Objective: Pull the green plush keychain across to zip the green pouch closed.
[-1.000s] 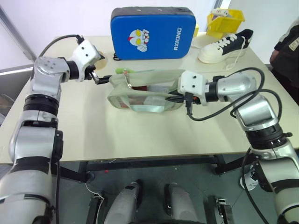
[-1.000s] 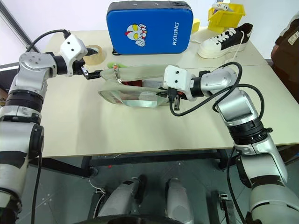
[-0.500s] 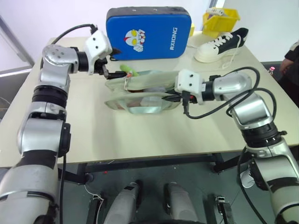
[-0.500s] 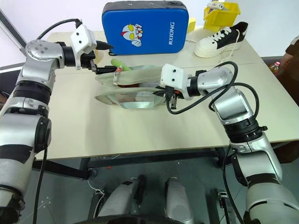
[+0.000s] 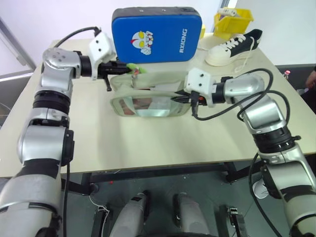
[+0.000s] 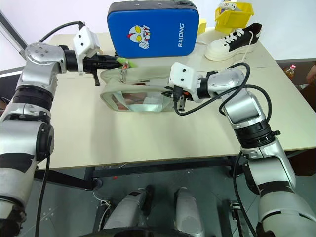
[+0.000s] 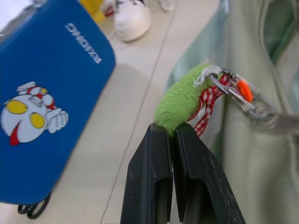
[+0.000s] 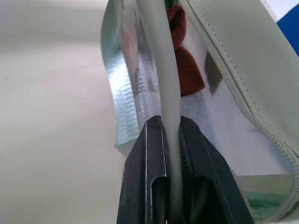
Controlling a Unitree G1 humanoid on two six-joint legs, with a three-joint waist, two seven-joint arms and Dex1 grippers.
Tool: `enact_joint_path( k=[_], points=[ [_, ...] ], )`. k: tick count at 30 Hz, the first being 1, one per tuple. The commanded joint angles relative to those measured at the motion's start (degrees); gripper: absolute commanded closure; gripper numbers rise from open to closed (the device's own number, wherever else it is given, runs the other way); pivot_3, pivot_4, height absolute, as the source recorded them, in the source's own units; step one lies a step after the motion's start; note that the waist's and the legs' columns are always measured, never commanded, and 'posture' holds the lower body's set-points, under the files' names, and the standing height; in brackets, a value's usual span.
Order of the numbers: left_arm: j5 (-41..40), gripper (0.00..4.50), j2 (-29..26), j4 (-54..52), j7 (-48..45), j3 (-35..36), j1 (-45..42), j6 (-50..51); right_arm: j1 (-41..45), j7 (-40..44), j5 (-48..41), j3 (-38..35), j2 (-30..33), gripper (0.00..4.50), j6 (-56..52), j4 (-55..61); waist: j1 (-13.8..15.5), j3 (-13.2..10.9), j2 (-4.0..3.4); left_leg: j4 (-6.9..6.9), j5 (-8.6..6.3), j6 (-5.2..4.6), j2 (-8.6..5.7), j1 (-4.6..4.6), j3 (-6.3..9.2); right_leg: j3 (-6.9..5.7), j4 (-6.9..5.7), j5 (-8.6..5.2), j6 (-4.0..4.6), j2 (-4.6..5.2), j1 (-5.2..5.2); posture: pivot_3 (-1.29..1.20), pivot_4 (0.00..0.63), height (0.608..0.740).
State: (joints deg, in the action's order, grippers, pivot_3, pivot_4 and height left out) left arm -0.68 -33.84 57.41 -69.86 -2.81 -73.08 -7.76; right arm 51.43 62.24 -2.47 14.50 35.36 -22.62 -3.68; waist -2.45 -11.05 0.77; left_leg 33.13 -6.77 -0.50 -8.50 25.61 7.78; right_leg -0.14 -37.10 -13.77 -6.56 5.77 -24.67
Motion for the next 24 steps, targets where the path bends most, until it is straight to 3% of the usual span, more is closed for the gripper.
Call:
enact_joint_path(
  k=[1,8,14,22,24],
  points=[
    [-1.9,4.47,-1.2,-3.3,3.5,2.9,-2.9,2.3,3.2,-3.2,1.5,-1.3,-0.7,4.5,1.2,-2.5,0.0,0.0,0.0,0.0,0.0,0.0,0.0,0.0,0.0,0.0,0.0,0.0,0.0,0.0,0.0,0.0,0.15,0.74],
    [-2.5,4.47,0.7,-12.8,11.7,4.3,-0.1,3.1,6.9,-8.4,2.7,-2.3,-3.3,4.5,1.4,-8.4,0.1,0.0,0.0,-0.01,0.01,0.01,-0.01,0.0,0.0,0.01,-0.01,0.01,0.01,-0.02,-0.01,0.0,0.15,0.74],
    [-1.4,4.47,-0.2,-24.6,7.2,-0.1,6.4,4.8,7.8,-8.6,2.6,-2.1,-4.0,4.5,1.3,-9.4,-0.1,0.0,-0.01,-0.01,0.06,-0.07,-0.01,-0.02,0.0,0.03,-0.06,0.01,0.01,-0.05,-0.01,0.0,0.15,0.74],
    [3.8,4.47,0.8,-22.4,14.5,-2.8,8.0,0.4,8.6,-8.5,2.4,-2.2,-4.3,4.5,1.6,-10.0,0.1,0.0,-0.01,0.0,0.02,0.0,0.0,-0.03,0.0,0.06,-0.08,0.02,0.03,-0.08,-0.02,0.0,0.15,0.74],
    [3.7,3.8,1.4,-20.7,15.8,-2.6,7.5,-0.1,8.6,-8.4,2.3,-2.1,-4.4,4.5,1.6,-9.9,0.1,0.0,-0.01,0.0,0.01,0.01,-0.01,-0.04,0.0,0.06,-0.07,0.02,0.02,-0.08,-0.01,0.0,0.15,0.74]
  ],
)
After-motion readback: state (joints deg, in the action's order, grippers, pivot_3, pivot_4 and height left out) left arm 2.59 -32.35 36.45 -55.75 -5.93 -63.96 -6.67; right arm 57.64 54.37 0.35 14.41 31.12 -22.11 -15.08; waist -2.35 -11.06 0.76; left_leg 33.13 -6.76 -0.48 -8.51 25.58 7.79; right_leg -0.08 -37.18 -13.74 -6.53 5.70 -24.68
